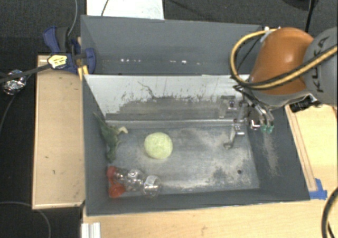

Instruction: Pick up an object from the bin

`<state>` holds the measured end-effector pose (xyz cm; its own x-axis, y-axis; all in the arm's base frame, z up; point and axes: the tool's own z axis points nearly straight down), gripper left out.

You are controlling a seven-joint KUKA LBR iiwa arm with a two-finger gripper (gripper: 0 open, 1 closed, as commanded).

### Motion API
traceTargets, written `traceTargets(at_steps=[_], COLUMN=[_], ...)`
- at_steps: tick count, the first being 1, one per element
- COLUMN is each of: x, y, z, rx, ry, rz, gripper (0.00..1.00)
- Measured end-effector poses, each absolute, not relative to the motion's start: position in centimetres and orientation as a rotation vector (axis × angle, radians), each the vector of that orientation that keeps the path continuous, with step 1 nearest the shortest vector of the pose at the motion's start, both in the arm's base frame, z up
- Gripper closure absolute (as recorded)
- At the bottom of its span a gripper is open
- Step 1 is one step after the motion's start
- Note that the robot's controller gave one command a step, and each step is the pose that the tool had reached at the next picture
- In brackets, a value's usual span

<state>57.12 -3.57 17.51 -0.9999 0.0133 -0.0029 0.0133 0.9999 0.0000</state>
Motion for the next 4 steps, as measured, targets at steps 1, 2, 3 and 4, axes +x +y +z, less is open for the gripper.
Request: traceTargets(at_steps=[1,2,3,4], x=[57.5,58.5,57.8,57.0], y=[1.1,4.1,6.0,10.1], z=[12.2,8.8,7.6,7.2], rx=[-0.076,0.014,-0.054,-0.029], ry=[3.133,3.138,3.134,3.137], rz=[0.0,0.003,0.0,0.002], gripper=[0.0,0.0,0.0,0.0])
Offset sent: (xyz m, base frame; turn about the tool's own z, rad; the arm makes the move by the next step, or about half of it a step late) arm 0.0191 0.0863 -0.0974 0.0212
